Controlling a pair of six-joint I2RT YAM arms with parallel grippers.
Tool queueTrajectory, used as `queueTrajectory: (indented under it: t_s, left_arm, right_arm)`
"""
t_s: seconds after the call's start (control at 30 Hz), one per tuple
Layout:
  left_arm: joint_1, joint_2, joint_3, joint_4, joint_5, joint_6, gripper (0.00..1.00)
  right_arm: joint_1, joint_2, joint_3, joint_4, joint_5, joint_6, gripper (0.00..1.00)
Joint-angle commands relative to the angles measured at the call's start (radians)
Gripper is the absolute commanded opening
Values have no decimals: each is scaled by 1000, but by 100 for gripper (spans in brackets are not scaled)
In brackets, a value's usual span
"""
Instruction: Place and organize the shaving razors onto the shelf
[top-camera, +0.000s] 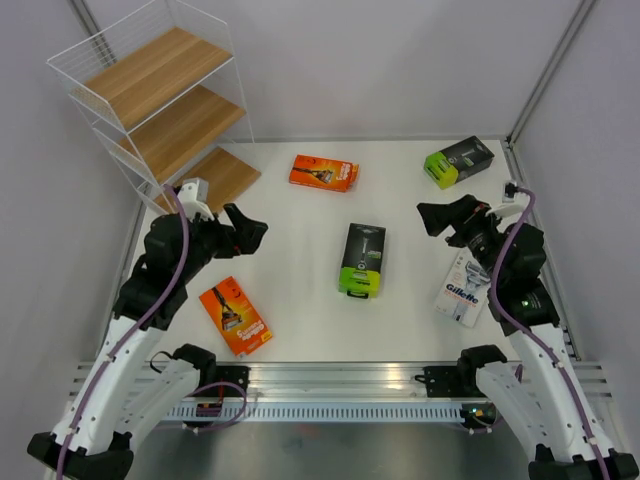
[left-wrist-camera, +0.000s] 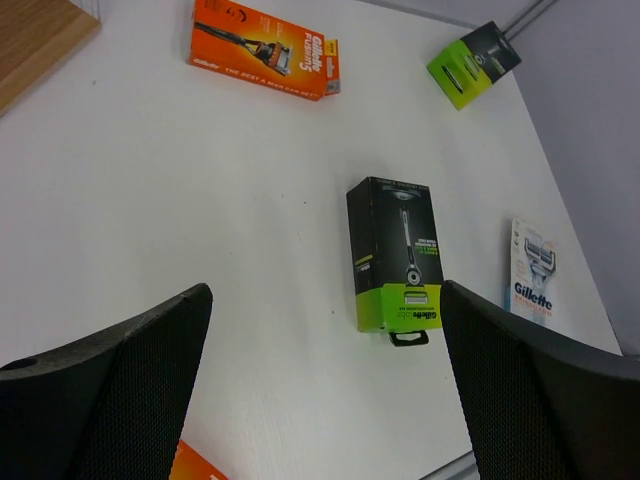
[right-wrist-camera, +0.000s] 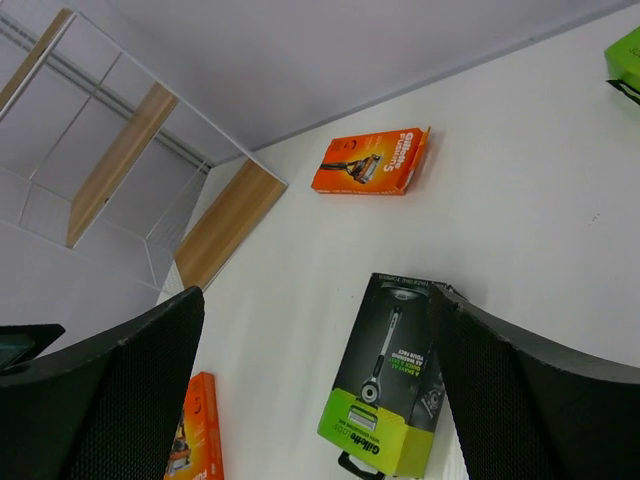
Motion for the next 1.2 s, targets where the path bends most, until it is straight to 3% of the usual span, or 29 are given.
queueTrajectory:
  t_s: [0.0, 0.33, 0.67, 0.97, 1.17]
  left_arm:
    - [-1, -14, 5, -3, 66, 58, 100]
    - [-1, -95, -128, -21, 165, -179, 100]
    - [-1, -117, -145, -142, -2, -303, 97]
    - [-2, -199, -277, -159, 62, -467, 86]
    - [-4, -216, -347, -199, 50, -542, 78]
  right_arm:
    - [-1, -14, -26, 7, -52, -24, 98]
    - [-1, 1, -167, 119, -207, -4, 98]
    - [-1, 1, -226, 206, -64, -67, 98]
    - [1, 124, -256, 258, -115, 53, 98]
    - [47, 228, -203, 136, -141, -24, 98]
